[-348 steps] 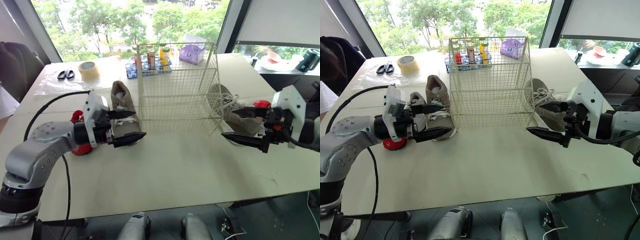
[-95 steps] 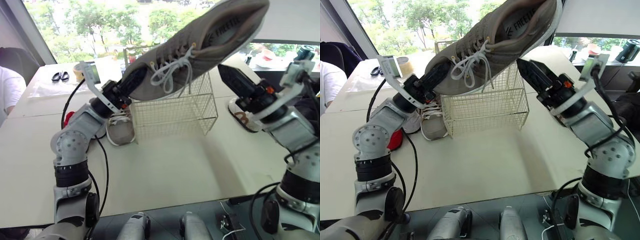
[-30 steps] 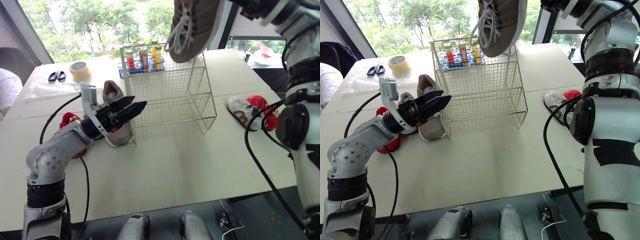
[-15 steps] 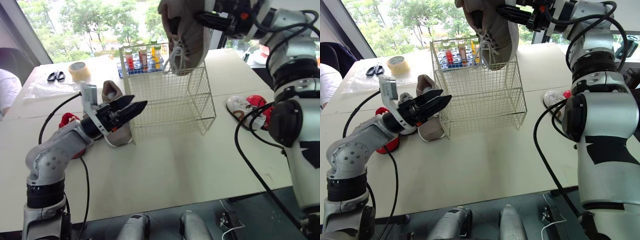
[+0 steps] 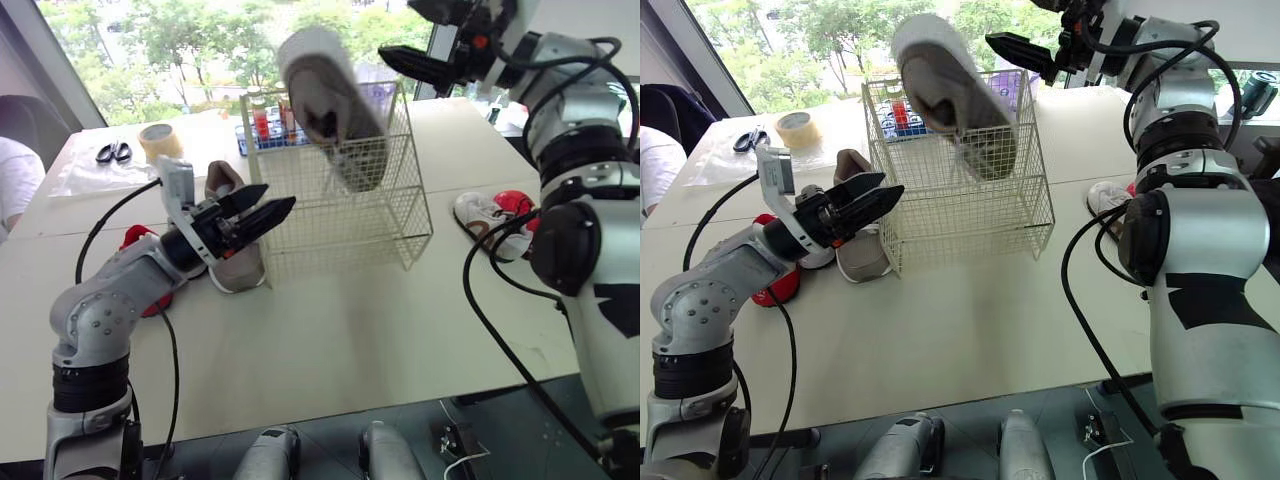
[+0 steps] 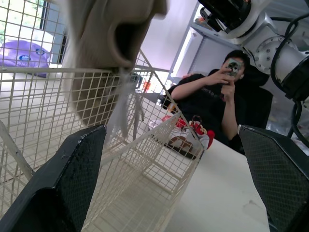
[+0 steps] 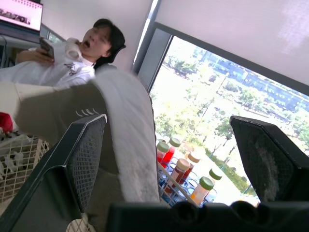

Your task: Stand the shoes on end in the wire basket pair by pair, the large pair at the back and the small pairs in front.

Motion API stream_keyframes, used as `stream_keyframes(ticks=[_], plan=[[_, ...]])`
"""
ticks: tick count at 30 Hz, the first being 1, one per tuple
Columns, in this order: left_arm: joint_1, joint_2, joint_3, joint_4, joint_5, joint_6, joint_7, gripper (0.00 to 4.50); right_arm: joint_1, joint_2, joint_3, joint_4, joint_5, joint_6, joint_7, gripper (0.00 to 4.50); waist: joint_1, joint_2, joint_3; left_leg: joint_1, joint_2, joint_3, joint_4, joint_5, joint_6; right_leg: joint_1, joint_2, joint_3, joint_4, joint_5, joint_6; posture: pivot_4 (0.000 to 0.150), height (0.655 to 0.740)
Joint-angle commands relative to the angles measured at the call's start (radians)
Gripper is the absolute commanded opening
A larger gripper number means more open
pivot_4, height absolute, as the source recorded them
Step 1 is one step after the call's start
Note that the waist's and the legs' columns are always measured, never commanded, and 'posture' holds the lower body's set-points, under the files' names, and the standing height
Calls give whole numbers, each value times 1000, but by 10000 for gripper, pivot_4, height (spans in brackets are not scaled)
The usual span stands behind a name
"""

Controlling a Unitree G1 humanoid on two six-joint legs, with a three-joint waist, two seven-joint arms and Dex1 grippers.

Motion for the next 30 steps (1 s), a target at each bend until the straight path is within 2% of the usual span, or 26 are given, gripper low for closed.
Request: stream_keyframes(ticks=[1,6,9,14,17,21,30], plan=[[-19,0,-3,-24,12,-22,-8,45000,0,-6,-67,-37,57,45,-18,44471,0,0,0,0,0,0,0,0,0,0,0,0,0,0,0,1500,7400],[-29,-3,-6,-9,30,-25,-15,45000,51,3,-79,-113,74,61,-9,44471,0,0,0,0,0,0,0,0,0,0,0,0,0,0,0,1500,7400],[-29,0,-3,-7,39,-25,-20,45000,132,54,-42,-274,65,56,-38,44471,-6,0,0,0,0,0,0,0,0,0,0,0,0,0,0,1500,7400],[-39,-1,-11,7,65,-31,-33,45000,306,142,85,-593,-58,120,-275,44471,-23,0,0,0,0,0,1,0,-1,-2,0,0,4,0,0,1500,7400],[-43,2,-12,11,72,-31,-41,45000,365,189,145,-693,-140,142,-427,44471,-23,0,0,0,0,0,2,1,-1,-2,0,0,6,0,0,1500,7400],[-26,28,-5,0,77,-26,-64,45000,392,245,199,-745,-199,159,-546,44471,-24,0,0,0,0,0,2,1,-2,-3,0,1,8,0,0,1500,7400],[9,25,-19,-30,103,-37,-58,45000,353,346,243,-710,-265,147,-767,44471,-24,0,0,0,0,-1,2,2,-2,-3,0,1,8,0,0,1500,7400]])
